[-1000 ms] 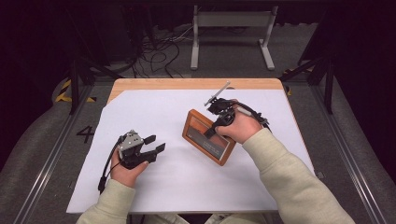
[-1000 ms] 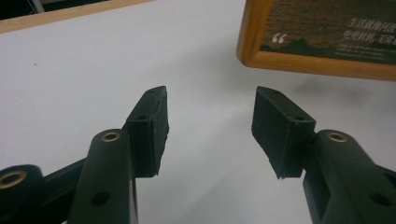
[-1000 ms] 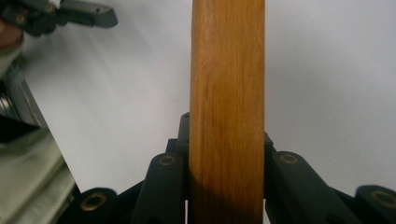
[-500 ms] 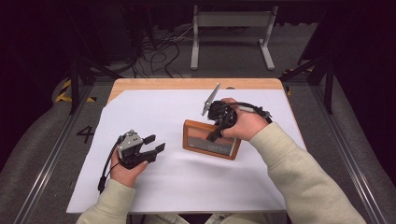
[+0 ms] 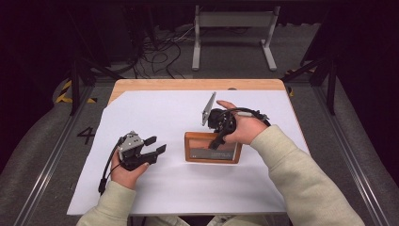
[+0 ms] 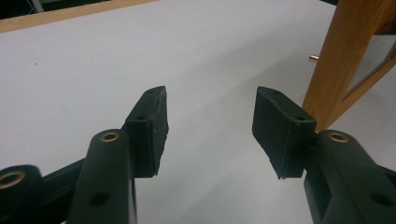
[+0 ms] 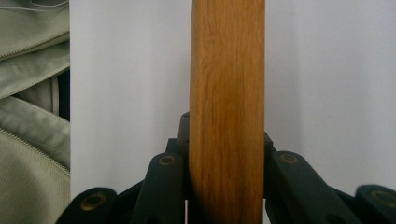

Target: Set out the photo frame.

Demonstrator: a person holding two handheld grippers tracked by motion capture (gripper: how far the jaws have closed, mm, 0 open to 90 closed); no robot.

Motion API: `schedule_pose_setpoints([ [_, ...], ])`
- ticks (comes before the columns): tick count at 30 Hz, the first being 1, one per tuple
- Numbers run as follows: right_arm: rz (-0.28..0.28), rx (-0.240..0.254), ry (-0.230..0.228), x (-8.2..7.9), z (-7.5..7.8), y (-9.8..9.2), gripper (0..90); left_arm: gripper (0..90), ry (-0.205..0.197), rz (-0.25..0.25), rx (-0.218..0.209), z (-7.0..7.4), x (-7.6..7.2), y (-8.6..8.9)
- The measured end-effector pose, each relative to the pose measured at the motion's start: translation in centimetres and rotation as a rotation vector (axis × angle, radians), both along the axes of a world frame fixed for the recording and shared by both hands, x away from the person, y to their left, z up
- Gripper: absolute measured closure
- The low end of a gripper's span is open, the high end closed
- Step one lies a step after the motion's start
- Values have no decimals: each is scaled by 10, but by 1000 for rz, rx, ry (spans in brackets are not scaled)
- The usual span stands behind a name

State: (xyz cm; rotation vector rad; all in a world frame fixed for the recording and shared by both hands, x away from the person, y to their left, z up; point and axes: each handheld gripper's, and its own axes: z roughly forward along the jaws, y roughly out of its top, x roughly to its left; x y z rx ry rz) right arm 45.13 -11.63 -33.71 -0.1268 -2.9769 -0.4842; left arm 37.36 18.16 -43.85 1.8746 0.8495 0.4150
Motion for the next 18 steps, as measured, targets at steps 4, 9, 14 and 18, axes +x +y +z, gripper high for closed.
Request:
schedule_pose_setpoints([
  [4, -3, -8, 11, 2, -6, -2, 743, 460, 6, -2, 0, -1, 0, 0],
  [9, 11, -9, 18, 5, -15, -3, 743, 460, -2, -3, 4, 0, 1, 0],
  [14, 25, -11, 25, 5, -20, -3, 743, 460, 3, -4, 2, -1, 0, -1],
  [18, 41, -12, 26, 6, -23, -4, 743, 460, 4, -4, 2, -1, 0, -1],
])
